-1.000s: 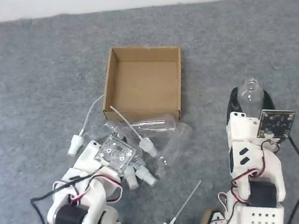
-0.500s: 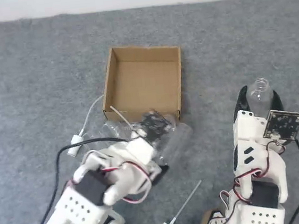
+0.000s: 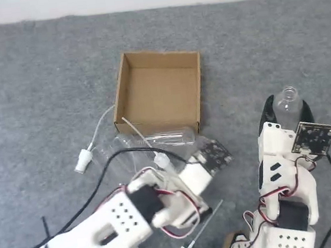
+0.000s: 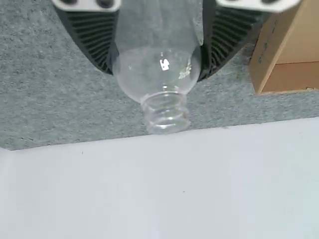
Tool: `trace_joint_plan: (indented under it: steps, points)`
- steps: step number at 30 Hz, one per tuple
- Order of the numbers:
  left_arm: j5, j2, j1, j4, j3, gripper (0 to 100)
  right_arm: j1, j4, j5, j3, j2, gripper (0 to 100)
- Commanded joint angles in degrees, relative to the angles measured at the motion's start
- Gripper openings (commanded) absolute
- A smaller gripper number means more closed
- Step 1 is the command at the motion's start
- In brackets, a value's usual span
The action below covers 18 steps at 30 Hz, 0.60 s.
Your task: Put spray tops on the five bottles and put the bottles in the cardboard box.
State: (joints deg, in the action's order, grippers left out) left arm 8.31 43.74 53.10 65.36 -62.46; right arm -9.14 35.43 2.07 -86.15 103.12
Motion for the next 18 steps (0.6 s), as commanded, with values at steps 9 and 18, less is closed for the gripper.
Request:
trace_joint_plan:
  steps: [9,18]
  points:
    - [4.75,-13.10,3.16,-8.44,3.38,22,-0.84,-1.89,0.09,0.88,0.92,8.3]
    - [4.57,-14.42,3.16,-5.89,7.08,22,-0.84,-1.89,0.09,0.88,0.92,8.3]
